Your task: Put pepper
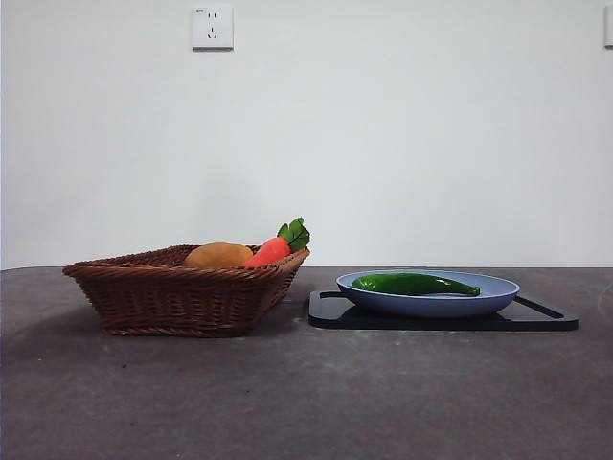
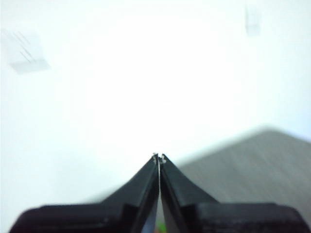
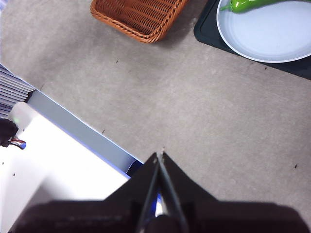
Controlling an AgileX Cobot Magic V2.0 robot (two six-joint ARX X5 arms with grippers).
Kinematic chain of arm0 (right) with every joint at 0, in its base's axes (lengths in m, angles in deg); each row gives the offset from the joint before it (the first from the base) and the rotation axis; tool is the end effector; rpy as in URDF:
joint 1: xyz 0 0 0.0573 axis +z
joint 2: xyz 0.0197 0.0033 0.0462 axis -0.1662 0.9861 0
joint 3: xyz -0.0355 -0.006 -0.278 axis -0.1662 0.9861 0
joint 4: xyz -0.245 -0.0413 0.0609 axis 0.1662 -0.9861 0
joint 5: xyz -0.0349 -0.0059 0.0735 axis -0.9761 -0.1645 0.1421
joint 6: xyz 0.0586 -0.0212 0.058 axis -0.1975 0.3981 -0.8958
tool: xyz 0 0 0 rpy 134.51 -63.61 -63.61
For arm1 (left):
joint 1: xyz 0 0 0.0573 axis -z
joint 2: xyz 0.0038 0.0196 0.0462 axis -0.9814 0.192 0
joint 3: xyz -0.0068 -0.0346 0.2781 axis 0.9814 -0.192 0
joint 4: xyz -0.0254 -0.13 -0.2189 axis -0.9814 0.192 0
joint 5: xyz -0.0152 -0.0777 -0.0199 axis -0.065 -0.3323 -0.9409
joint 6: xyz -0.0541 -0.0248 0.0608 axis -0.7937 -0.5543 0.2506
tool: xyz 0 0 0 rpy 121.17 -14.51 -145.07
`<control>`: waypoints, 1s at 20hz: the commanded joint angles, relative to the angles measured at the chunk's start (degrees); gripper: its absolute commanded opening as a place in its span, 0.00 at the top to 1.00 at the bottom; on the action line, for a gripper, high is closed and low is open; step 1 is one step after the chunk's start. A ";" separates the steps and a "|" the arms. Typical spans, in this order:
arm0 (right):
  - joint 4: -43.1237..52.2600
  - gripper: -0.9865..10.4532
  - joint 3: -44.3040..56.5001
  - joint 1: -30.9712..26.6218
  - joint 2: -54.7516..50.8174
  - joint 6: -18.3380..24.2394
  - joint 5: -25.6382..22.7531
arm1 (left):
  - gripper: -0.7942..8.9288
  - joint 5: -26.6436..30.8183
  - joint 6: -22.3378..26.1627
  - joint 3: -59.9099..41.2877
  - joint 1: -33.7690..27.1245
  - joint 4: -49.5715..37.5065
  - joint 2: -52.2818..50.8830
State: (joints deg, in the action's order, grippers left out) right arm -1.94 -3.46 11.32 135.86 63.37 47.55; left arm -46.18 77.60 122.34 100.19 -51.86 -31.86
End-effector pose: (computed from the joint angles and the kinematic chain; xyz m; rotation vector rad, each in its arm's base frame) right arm 0.1271 0.0777 0.3639 0.0089 0.9359 0.7021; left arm 0.1813 -0.0758 0.4758 0.0720 -0.1287 -0.4338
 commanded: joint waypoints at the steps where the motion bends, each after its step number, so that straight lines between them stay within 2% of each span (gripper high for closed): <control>1: 0.46 0.90 -1.03 0.17 0.26 -0.31 0.00 | 0.91 -0.90 0.98 -8.85 -6.34 -10.62 -5.38; 5: 0.48 0.90 -1.03 0.17 0.26 -0.31 -0.02 | 0.91 -0.55 0.98 -26.25 -15.76 -19.23 -16.81; 8: 0.46 0.90 -1.03 0.17 0.26 -0.31 -0.02 | 0.91 -0.52 0.94 -37.88 -19.50 -22.77 -23.45; 13: 0.46 0.90 -1.03 0.17 0.26 -0.31 -0.02 | 0.91 -0.61 -0.98 -54.73 -21.62 -25.14 -33.14; 20: 0.48 0.90 -1.03 0.17 0.26 -0.31 -0.02 | 0.91 -0.52 -3.67 -66.69 -22.14 -24.39 -42.32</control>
State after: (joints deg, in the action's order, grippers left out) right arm -1.94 -3.46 11.32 135.86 63.37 47.52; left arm -46.71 74.70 55.34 78.29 -75.71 -74.18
